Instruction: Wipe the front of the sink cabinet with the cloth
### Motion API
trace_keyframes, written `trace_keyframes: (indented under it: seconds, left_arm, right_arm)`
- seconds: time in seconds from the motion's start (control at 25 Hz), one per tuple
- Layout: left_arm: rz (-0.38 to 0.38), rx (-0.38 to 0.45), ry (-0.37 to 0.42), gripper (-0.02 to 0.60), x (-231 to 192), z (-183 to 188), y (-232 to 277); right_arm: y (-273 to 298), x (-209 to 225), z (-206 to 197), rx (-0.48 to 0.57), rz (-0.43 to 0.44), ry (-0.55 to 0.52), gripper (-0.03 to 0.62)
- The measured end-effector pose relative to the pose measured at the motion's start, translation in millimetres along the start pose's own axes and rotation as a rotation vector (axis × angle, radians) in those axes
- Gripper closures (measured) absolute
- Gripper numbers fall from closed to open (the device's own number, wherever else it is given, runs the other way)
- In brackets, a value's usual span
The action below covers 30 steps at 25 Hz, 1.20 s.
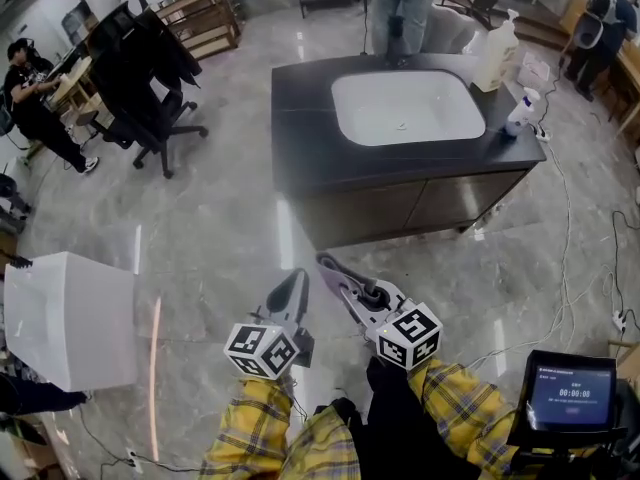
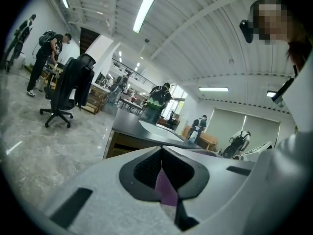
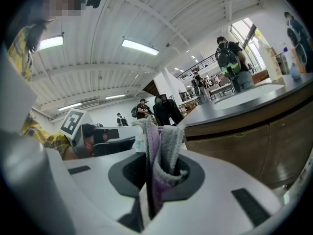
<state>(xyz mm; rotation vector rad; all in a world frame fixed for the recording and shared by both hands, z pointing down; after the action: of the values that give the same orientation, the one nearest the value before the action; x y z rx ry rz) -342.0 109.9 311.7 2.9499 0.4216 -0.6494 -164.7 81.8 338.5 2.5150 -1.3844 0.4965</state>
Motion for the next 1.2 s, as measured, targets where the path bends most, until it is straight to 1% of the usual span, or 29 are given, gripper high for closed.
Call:
trace_keyframes:
  seconds: [0.36, 0.64, 0.76, 0.92, 1.12, 1.2]
  left_arm:
    - [0.063, -0.034, -0.009, 0.575, -8.1, -20.6, 48.0]
    - [0.090, -0.043, 0.047, 0.575, -7.4, -34.2, 83.0]
    - [0.100, -0.040, 0.034, 0.575, -10.0, -39.9, 91.1]
    - [0.095, -0.053, 0.022, 0.575, -20.6, -52.5, 95.5]
    - [0.080, -0.055, -0.028, 0.575, -39.7, -58.3, 100.4]
    - [0.075, -0.071, -0.035, 0.575, -49.3, -59.0, 101.1]
  right_arm:
    - [21.2, 56.3, -2.8, -0.063, 0.056, -0.001, 0.551]
    - [29.0, 94.2, -4.5, -0.101, 0.107, -0.025, 0.551]
    - [34.3, 105.2, -6.2, -0.107, 0.100, -0.037, 0.551]
    - [41.0, 110.5, -16.0, -0.116, 0.087, -0.050, 0.551]
    - [56.3, 111.9, -32.2, -0.118, 0.038, -0.042, 0.551]
    - [64.1, 108.1, -37.8, -0.114, 0.023, -0.037, 0.551]
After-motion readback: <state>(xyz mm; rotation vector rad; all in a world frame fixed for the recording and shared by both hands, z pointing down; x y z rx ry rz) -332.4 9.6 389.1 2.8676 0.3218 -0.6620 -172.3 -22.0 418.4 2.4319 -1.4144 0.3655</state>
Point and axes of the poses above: the fingertips, and each gripper's own axes: y forward along the fingers, x to its right, z out of its top, the point moved 8 cm from there along -y, backward along the fingers, and after that the axes turned 11 degrees about x, right-handed, at the moved point
